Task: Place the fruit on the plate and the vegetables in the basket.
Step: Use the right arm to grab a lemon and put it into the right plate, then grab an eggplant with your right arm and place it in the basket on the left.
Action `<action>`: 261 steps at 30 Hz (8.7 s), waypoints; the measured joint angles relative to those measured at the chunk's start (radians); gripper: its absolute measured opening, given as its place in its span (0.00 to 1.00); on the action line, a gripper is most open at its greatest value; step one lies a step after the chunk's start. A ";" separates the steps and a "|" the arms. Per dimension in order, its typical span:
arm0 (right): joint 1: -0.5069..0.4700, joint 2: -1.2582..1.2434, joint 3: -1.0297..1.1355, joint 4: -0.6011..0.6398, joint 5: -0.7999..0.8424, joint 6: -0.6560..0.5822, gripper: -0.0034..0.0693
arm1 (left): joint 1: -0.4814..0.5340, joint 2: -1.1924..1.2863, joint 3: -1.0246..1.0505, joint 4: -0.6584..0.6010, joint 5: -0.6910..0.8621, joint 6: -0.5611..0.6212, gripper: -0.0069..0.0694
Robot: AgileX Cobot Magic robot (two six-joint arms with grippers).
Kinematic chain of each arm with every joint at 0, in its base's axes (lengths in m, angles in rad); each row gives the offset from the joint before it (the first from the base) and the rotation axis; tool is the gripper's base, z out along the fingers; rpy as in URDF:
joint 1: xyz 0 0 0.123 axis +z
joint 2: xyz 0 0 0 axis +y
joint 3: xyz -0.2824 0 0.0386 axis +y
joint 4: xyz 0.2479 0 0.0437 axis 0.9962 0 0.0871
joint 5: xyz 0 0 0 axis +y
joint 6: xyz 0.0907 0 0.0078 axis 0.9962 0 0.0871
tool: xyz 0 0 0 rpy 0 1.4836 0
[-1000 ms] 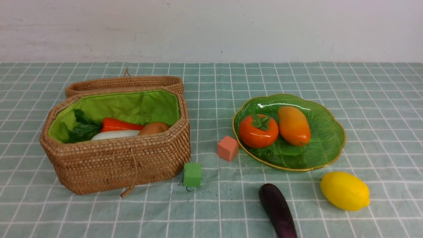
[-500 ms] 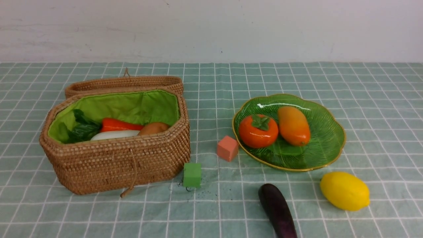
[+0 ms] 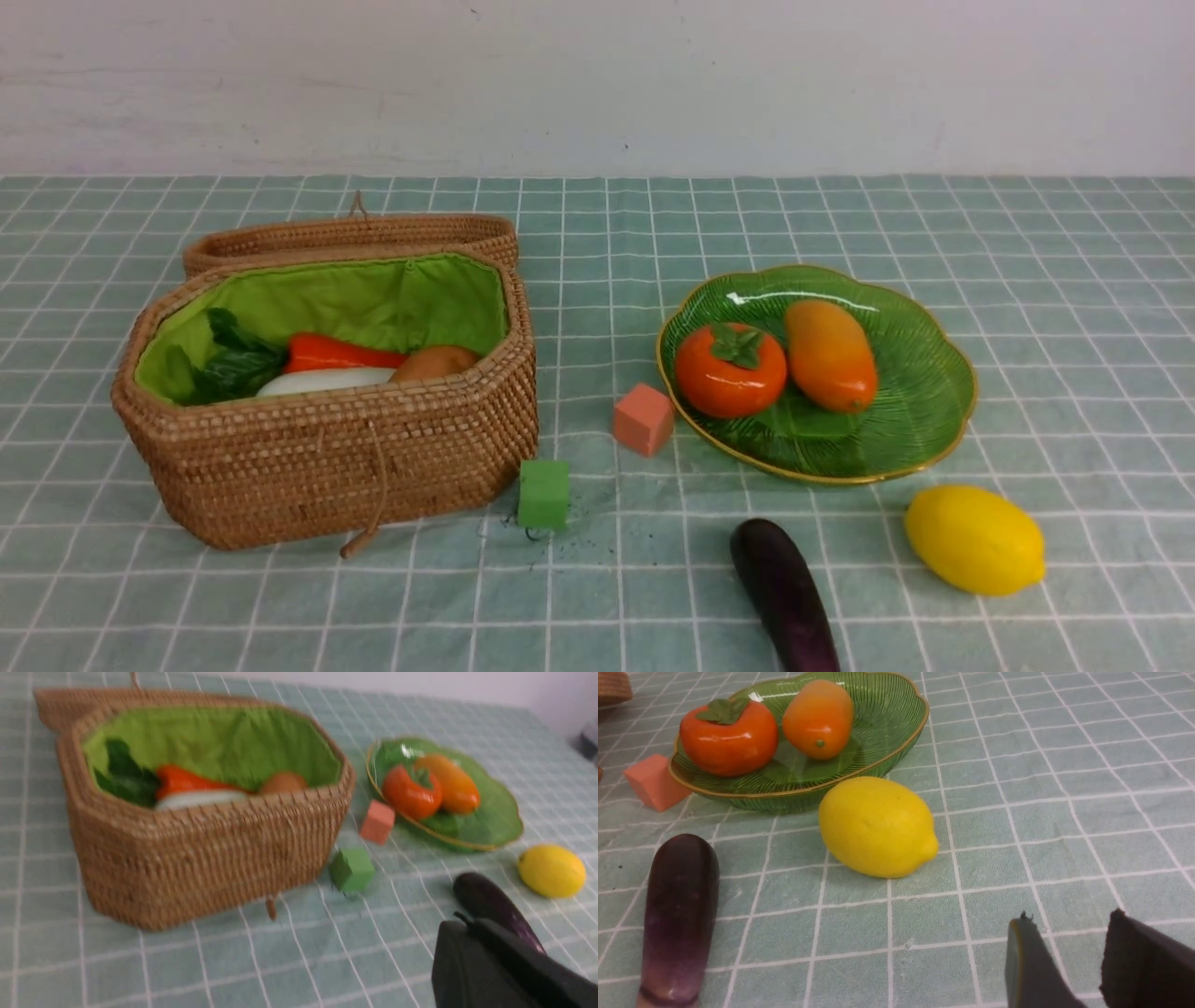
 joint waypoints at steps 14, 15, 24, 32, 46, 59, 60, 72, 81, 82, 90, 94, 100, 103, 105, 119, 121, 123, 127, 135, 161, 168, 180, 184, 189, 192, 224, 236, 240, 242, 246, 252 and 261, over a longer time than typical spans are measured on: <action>0.000 0.000 0.000 0.000 0.000 0.000 0.38 | 0.349 -0.187 0.435 -0.014 -0.215 0.167 0.08; 0.000 0.000 0.000 0.000 0.000 0.000 0.38 | 0.353 -0.187 0.456 -0.026 -0.230 0.168 0.08; 0.000 0.000 0.000 0.000 0.000 0.000 0.38 | 0.364 -0.187 0.549 -0.097 -0.255 0.168 0.08; 0.000 0.000 0.000 0.000 0.000 0.000 0.38 | 0.364 -0.187 0.549 -0.097 -0.258 0.168 0.09; 0.000 0.000 0.000 -0.172 -0.008 -0.003 0.38 | 0.364 -0.187 0.549 -0.097 -0.258 0.168 0.09; 0.000 0.000 0.000 -0.364 -0.007 -0.003 0.38 | 0.364 -0.187 0.549 -0.097 -0.259 0.168 0.12; 0.000 0.000 0.000 -0.372 -0.007 -0.003 0.38 | 0.364 -0.187 0.549 -0.097 -0.259 0.168 0.12; 0.000 0.000 0.009 -0.279 -0.332 0.056 0.38 | 0.364 -0.187 0.549 -0.097 -0.259 0.168 0.13; 0.000 0.000 0.007 -0.216 -0.724 0.291 0.38 | 0.364 -0.187 0.549 -0.097 -0.260 0.168 0.14; 0.000 0.000 -0.002 -0.203 -0.730 0.355 0.38 | 0.364 -0.187 0.549 -0.097 -0.260 0.168 0.14; 0.000 0.129 -0.359 -0.238 -0.503 0.611 0.38 | 0.364 -0.187 0.549 -0.072 -0.260 0.168 0.15; 0.000 0.333 -0.621 -0.277 -0.255 0.617 0.38 | 0.364 -0.187 0.549 -0.058 -0.260 0.168 0.16; 0.000 0.681 -0.793 -0.405 0.116 0.506 0.38 | 0.364 -0.187 0.549 -0.057 -0.260 0.168 0.17; 0.000 0.761 -0.789 -0.427 0.151 0.457 0.38 | 0.364 -0.187 0.549 -0.057 -0.260 0.168 0.17; 0.000 0.833 -0.779 -0.424 0.159 0.411 0.38 | 0.364 -0.187 0.549 -0.057 -0.260 0.168 0.17; 0.073 1.371 -0.984 0.123 0.401 -0.372 0.48 | 0.364 -0.187 0.549 -0.057 -0.260 0.168 0.17; 0.132 1.423 -1.013 0.104 0.434 -0.408 0.58 | 0.364 -0.187 0.549 -0.057 -0.260 0.168 0.17; 0.179 1.466 -1.041 0.059 0.451 -0.413 0.68 | 0.364 -0.187 0.549 -0.057 -0.260 0.169 0.17; 0.302 1.582 -1.107 -0.102 0.503 -0.449 0.94 | 0.364 -0.187 0.549 -0.057 -0.260 0.169 0.18; 0.334 1.652 -1.181 -0.215 0.538 -0.431 0.91 | 0.364 -0.187 0.549 -0.056 -0.260 0.169 0.19; 0.334 1.785 -1.189 -0.237 0.458 -0.406 0.82 | 0.364 -0.187 0.549 -0.055 -0.260 0.170 0.21; 0.337 1.789 -1.196 -0.235 0.491 -0.389 0.76 | 0.364 -0.187 0.549 -0.055 -0.260 0.170 0.22; 0.337 1.757 -1.196 -0.216 0.553 -0.389 0.76 | 0.364 -0.187 0.549 -0.055 -0.260 0.170 0.24; 0.337 1.741 -1.201 -0.215 0.533 -0.379 0.76 | 0.364 -0.187 0.549 -0.055 -0.260 0.170 0.24; 0.334 1.738 -1.276 -0.209 0.449 -0.273 0.76 | 0.364 -0.187 0.549 -0.055 -0.259 0.170 0.25; 0.324 1.738 -1.333 -0.209 0.364 -0.216 0.76 | 0.364 -0.187 0.549 -0.055 -0.259 0.170 0.25; 0.230 1.710 -1.382 -0.172 0.352 0.102 0.87 | 0.364 -0.187 0.549 -0.055 -0.260 0.170 0.29; 0.518 1.527 -1.107 0.006 0.496 0.117 0.75 | 0.364 -0.187 0.549 -0.055 -0.259 0.170 0.29; 0.636 1.565 -0.984 -0.011 0.327 0.172 0.75 | 0.364 -0.187 0.549 -0.055 -0.259 0.170 0.29; 0.675 1.630 -0.966 -0.049 0.226 0.186 0.75 | 0.364 -0.187 0.549 -0.055 -0.259 0.170 0.29; 0.682 1.723 -0.970 -0.114 0.140 0.199 0.73 | 0.364 -0.187 0.549 -0.055 -0.260 0.170 0.29; 0.685 1.787 -0.985 -0.150 0.158 0.194 0.50 | 0.364 -0.189 0.549 -0.054 -0.259 0.170 0.29; 0.691 1.688 -1.159 -0.088 0.241 0.059 0.51 | 0.364 -0.189 0.549 -0.054 -0.259 0.170 0.29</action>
